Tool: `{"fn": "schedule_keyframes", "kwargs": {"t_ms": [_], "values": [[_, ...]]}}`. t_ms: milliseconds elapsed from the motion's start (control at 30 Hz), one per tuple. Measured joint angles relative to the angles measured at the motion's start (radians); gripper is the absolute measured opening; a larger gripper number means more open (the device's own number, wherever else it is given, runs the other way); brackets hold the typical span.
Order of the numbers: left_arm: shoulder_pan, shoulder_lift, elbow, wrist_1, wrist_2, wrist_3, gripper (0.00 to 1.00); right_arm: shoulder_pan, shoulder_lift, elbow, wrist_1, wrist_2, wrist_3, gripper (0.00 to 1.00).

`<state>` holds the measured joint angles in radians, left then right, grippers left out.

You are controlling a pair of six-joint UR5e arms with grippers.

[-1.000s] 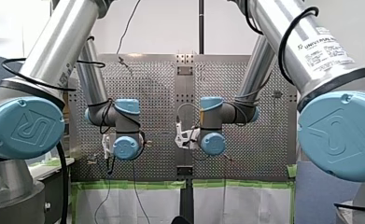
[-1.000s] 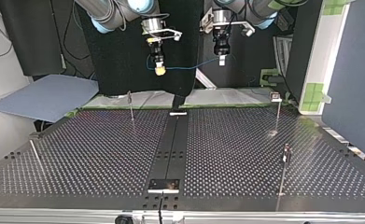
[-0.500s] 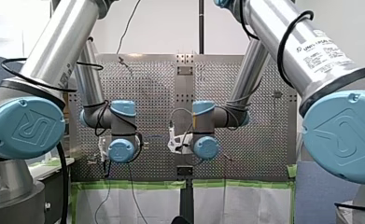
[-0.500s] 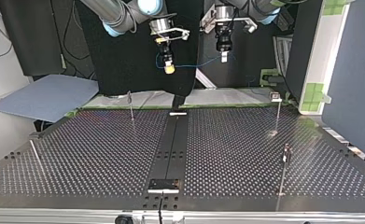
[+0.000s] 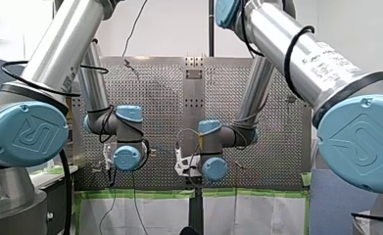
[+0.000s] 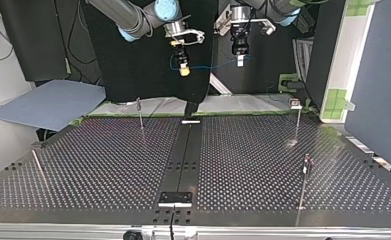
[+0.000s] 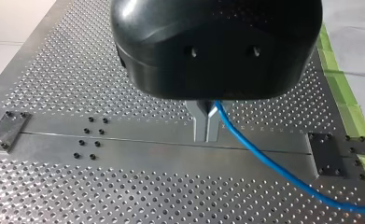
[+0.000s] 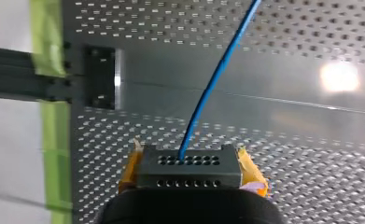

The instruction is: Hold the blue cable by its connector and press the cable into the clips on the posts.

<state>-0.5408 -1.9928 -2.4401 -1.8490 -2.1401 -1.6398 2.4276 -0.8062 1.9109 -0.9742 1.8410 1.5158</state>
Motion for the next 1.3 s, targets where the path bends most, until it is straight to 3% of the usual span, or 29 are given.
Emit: {"fn": "schedule_keyframes", "kwargs": {"t_ms": [100,200,467,633,1033,1300], "values": [[0.004,0.015,0.007,-0.014,0.009,-0.004,0.00,0.000,0.005,0.004,0.004,0.001,0.003,0.00],[0.008,0.036,0.016,-0.036,0.011,-0.013,0.00,0.000,-0.011,-0.002,0.020,0.003,0.018,0.00],[0.019,0.103,0.020,-0.103,-0.007,-0.033,0.00,-0.002,-0.083,-0.012,0.092,-0.015,0.088,0.00],[0.027,0.144,0.021,-0.143,-0.026,-0.038,0.00,-0.013,-0.128,-0.023,0.136,-0.037,0.115,0.00],[0.048,0.244,0.043,-0.202,-0.030,-0.041,0.00,-0.028,-0.227,-0.059,0.235,-0.061,0.126,0.00],[0.066,0.316,0.079,-0.259,-0.029,-0.041,0.00,-0.029,-0.299,-0.107,0.292,-0.102,0.126,0.00]]}}
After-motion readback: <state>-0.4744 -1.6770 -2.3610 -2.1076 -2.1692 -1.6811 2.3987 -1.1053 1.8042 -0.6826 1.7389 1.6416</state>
